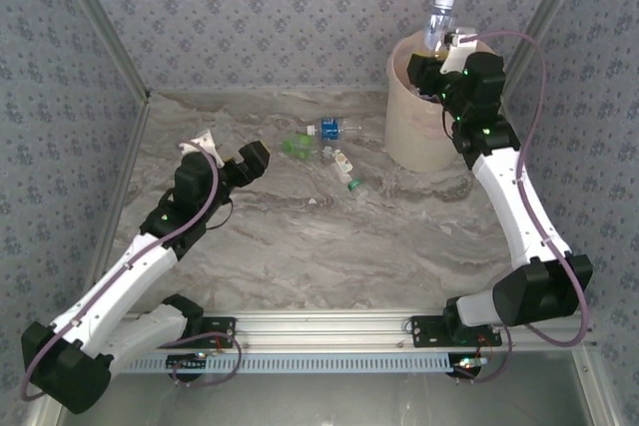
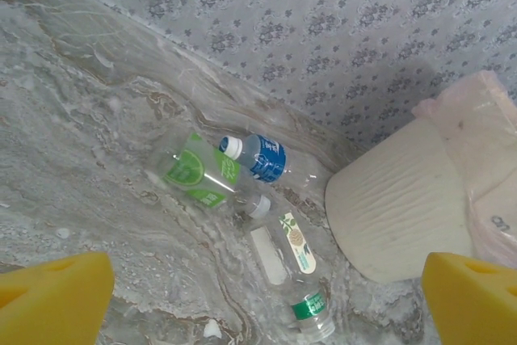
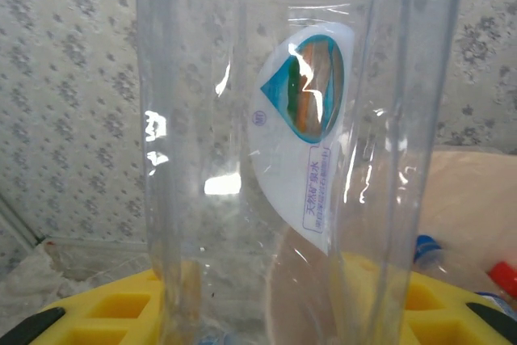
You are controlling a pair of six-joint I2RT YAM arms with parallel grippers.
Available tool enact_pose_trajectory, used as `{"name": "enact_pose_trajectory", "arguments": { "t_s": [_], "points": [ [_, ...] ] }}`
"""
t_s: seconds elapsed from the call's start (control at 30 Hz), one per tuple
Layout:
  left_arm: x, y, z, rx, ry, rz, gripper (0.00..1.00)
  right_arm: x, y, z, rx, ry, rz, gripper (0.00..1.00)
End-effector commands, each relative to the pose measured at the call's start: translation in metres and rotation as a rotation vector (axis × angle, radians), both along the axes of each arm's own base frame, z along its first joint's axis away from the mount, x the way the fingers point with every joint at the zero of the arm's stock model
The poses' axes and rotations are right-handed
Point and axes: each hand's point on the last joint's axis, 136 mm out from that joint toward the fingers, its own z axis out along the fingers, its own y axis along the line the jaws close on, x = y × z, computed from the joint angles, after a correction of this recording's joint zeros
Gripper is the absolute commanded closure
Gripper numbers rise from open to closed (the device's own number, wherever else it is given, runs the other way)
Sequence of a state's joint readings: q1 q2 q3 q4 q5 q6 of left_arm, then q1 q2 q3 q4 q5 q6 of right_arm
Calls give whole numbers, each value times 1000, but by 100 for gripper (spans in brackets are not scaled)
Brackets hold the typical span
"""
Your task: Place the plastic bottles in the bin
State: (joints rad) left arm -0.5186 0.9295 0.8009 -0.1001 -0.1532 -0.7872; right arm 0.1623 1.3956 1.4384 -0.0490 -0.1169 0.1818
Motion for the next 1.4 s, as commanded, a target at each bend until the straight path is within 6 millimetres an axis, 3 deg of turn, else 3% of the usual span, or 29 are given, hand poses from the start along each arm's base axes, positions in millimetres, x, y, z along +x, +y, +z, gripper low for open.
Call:
{"name": "enact_pose_trajectory", "arguments": {
  "t_s": [0.0, 0.1, 0.23, 0.37, 0.6, 0.7, 0.83, 0.97, 1.13, 1.23, 1.37],
  "points": [
    [-6, 14, -3, 38, -2, 42, 2, 28, -35, -2, -33, 53, -82, 75],
    [-9, 19, -7, 53, 7, 58, 2, 41, -58, -6, -54, 68, -147, 72],
    [-12, 25, -11, 68, 14, 70, 2, 55, -94, -28, -98, 145, -266, 69],
    [-14, 28, -13, 81, 23, 72, 2, 62, -117, -50, -143, 219, -333, 63],
    [-12, 28, -17, 82, 33, 79, 2, 59, -156, -69, -245, 327, -541, 29],
    [-11, 27, -18, 84, 37, 75, 2, 57, -165, -67, -274, 340, -588, 18],
    [-10, 28, -21, 88, 46, 75, 2, 53, -168, -61, -284, 338, -618, 10],
    [-10, 28, -23, 88, 51, 76, 2, 47, -162, -47, -275, 307, -622, 5],
    [-9, 28, -26, 91, 60, 76, 2, 36, -128, -26, -302, 243, -550, 0],
    [-7, 27, -30, 92, 70, 75, 2, 29, -93, -19, -294, 193, -446, 0],
    [-5, 22, -35, 90, 89, 61, 2, 15, -27, -22, -257, 133, -211, 0]
  ]
}}
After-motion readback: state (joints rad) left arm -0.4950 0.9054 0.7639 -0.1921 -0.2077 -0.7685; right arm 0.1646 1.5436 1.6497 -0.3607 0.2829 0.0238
